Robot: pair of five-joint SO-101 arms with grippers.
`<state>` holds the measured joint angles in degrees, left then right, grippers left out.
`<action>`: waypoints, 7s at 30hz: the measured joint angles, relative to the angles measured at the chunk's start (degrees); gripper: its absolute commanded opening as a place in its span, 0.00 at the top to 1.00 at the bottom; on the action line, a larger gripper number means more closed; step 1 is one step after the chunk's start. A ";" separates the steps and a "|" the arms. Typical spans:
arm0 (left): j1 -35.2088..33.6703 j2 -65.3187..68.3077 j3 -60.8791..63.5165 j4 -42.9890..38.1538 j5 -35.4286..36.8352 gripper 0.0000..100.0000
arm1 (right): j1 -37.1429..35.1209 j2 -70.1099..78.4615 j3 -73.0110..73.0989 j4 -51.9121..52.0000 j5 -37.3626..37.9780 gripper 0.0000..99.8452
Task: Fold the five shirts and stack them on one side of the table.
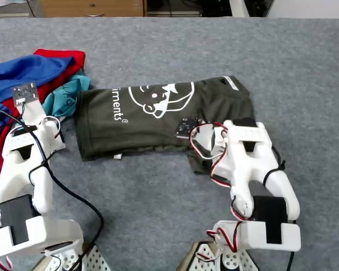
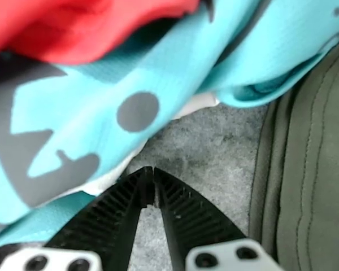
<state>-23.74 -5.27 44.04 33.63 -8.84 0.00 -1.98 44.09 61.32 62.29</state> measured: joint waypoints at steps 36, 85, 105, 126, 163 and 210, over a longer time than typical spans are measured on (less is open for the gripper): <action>0.00 0.00 0.00 0.00 0.00 0.98 | 1.76 6.86 -25.32 13.80 -5.36 1.00; 0.53 0.00 0.00 0.00 0.00 0.98 | 3.25 39.21 -90.55 39.91 -6.51 1.00; 0.53 0.00 0.00 0.00 0.00 0.98 | -1.67 13.80 -29.45 9.93 -7.56 1.00; 0.53 0.00 0.00 0.00 0.00 0.98 | -7.82 51.34 -84.40 19.43 -12.84 1.00; 0.53 0.00 0.00 0.00 0.00 0.98 | 8.09 44.31 -68.04 16.35 -16.00 1.00; 10.90 23.56 -39.21 29.71 8.44 0.81 | 25.32 19.69 -31.82 -33.05 -59.60 1.00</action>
<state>-12.84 18.29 4.84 63.34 -0.40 25.32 17.71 12.26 28.26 2.68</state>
